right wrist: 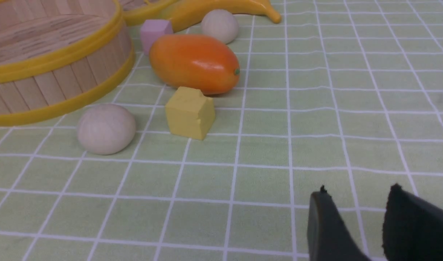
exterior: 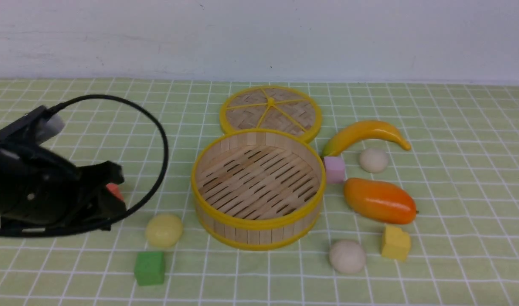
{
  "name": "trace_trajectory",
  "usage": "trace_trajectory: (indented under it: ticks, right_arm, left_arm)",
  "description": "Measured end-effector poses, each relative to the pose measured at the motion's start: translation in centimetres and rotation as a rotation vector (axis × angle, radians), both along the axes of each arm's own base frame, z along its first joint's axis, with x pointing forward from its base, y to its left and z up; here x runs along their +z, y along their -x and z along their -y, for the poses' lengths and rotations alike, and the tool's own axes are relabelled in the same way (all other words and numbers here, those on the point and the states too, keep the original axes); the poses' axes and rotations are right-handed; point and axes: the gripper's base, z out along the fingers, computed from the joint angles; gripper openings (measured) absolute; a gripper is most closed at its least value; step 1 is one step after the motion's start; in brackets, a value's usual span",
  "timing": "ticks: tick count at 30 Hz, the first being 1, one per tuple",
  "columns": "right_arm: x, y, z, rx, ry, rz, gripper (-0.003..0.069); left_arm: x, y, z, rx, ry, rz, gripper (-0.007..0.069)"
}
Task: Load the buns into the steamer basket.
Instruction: Use the left arm to grab a steamed stuffed bun
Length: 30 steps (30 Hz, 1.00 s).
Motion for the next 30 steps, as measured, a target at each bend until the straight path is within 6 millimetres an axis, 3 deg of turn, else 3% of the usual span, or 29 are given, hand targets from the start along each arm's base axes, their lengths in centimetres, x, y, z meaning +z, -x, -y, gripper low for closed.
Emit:
trace_trajectory:
  ticks: [7,11,17,30]
  right_arm:
    - [0.0,0.0,0.0,0.001,0.002,0.0,0.0241]
    - [0.0,0.0,0.0,0.001,0.003,0.0,0.0241]
    - [0.0,0.0,0.0,0.001,0.004,0.0,0.0241]
    - [0.0,0.0,0.0,0.001,0.004,0.0,0.0241]
  left_arm:
    - [-0.7,-4.7,3.8,-0.181,-0.118,-0.092,0.0238]
    - [-2.3,-7.1,5.7,-0.22,-0.314,-0.184,0.0238]
    - [-4.0,-8.3,6.2,-0.21,-0.439,-0.208,0.0238]
    - [-6.5,-10.0,6.8,-0.192,-0.413,-0.165,0.0238]
